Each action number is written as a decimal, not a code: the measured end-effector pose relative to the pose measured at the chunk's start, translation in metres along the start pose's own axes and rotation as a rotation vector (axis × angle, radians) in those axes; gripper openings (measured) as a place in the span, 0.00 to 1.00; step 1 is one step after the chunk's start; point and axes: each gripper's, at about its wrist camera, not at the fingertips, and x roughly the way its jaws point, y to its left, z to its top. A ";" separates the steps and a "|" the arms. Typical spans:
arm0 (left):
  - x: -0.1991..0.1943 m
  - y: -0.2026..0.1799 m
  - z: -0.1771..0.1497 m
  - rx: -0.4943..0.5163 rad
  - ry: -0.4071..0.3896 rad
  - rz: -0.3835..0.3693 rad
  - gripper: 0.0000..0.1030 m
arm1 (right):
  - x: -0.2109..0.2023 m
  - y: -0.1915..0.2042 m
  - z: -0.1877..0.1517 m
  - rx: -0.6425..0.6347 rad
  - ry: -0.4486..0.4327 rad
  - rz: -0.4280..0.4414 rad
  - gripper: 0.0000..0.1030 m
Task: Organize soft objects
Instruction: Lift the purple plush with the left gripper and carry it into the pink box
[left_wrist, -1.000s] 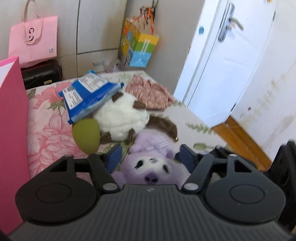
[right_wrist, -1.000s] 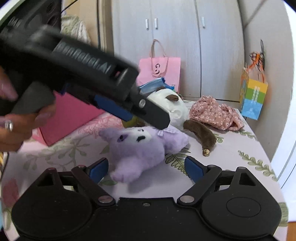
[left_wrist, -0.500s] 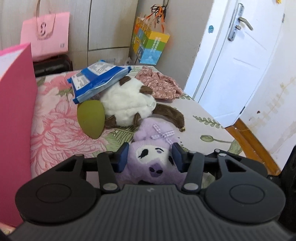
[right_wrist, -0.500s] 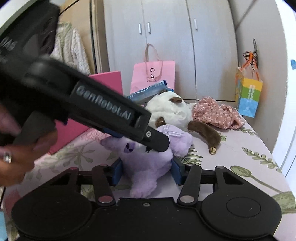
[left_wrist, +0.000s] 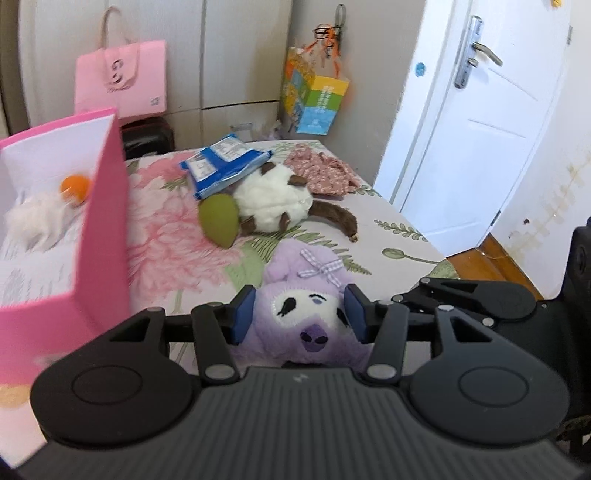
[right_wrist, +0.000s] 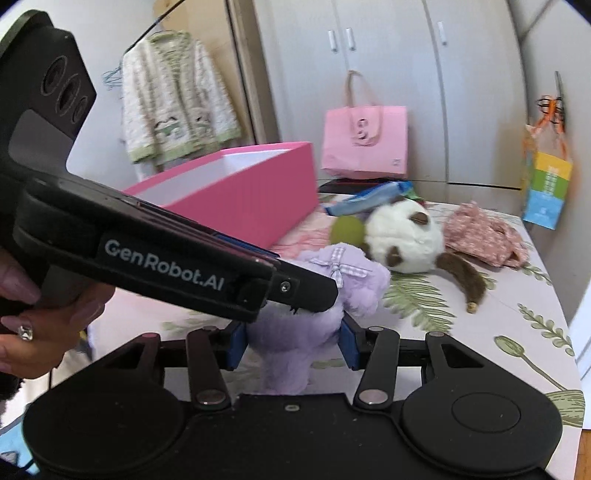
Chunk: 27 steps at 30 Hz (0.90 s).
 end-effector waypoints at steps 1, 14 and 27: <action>-0.006 0.002 -0.001 -0.008 0.005 0.006 0.48 | -0.002 0.004 0.002 0.001 0.009 0.014 0.53; -0.080 0.050 -0.020 -0.195 0.063 -0.002 0.48 | -0.007 0.061 0.033 -0.045 0.160 0.211 0.54; -0.148 0.095 0.017 -0.212 -0.133 0.054 0.49 | -0.006 0.113 0.099 -0.239 0.035 0.265 0.54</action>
